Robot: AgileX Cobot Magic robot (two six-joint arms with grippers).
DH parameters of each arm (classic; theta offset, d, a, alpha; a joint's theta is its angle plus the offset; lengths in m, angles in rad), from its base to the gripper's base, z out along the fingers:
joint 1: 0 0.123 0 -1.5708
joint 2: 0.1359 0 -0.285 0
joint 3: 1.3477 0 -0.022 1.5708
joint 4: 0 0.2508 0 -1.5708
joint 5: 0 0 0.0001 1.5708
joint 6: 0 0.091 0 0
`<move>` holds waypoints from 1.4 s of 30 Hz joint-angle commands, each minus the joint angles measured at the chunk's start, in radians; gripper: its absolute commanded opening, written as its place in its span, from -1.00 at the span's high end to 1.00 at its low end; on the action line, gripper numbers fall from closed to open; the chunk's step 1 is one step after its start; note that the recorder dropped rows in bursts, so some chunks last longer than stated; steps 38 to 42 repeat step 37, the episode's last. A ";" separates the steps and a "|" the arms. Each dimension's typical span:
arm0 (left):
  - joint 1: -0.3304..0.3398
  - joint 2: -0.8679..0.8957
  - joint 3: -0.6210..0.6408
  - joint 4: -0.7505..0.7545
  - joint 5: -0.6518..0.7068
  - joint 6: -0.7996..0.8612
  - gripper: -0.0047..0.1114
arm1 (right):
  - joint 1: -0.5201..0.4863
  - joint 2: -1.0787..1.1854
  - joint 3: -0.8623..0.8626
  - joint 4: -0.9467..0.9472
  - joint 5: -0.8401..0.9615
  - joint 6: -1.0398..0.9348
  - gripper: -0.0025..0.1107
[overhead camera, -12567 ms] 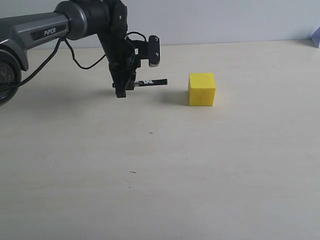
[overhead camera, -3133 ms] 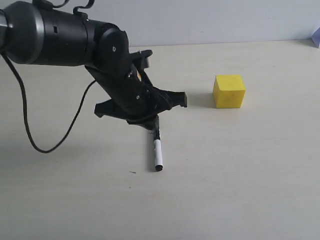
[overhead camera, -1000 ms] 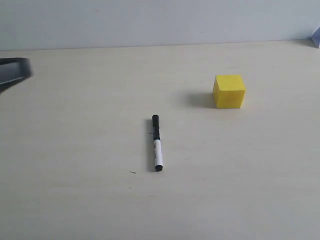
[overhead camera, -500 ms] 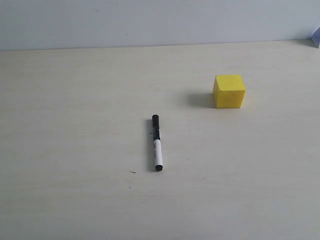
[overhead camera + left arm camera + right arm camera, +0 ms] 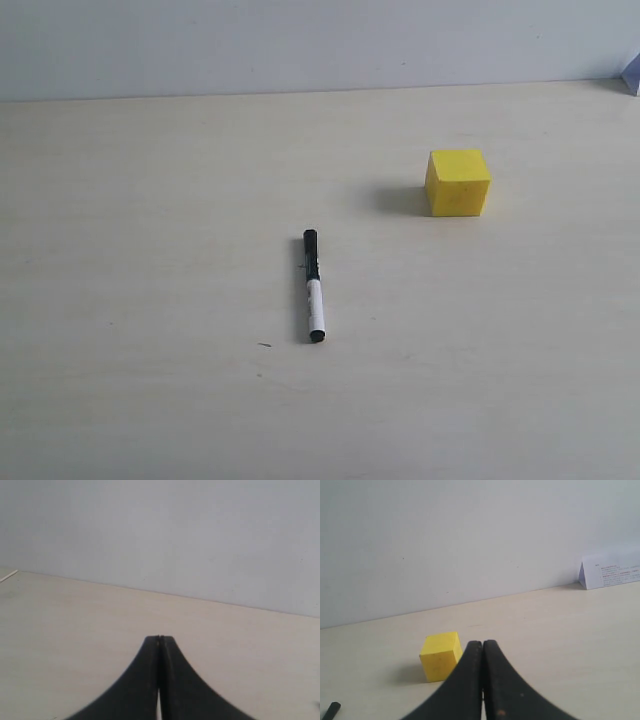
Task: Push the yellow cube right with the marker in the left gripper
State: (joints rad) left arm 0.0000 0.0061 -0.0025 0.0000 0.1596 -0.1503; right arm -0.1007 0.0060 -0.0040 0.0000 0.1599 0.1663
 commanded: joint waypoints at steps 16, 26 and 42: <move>0.001 -0.006 0.002 -0.006 0.024 0.080 0.92 | -0.003 -0.006 0.004 0.000 -0.009 -0.006 0.96; 0.001 -0.006 0.002 -0.006 0.025 0.084 0.92 | -0.003 -0.006 0.004 0.000 -0.009 -0.006 0.96; 0.001 -0.006 0.002 -0.006 0.027 0.086 0.92 | -0.003 -0.006 0.004 0.000 -0.009 -0.006 0.96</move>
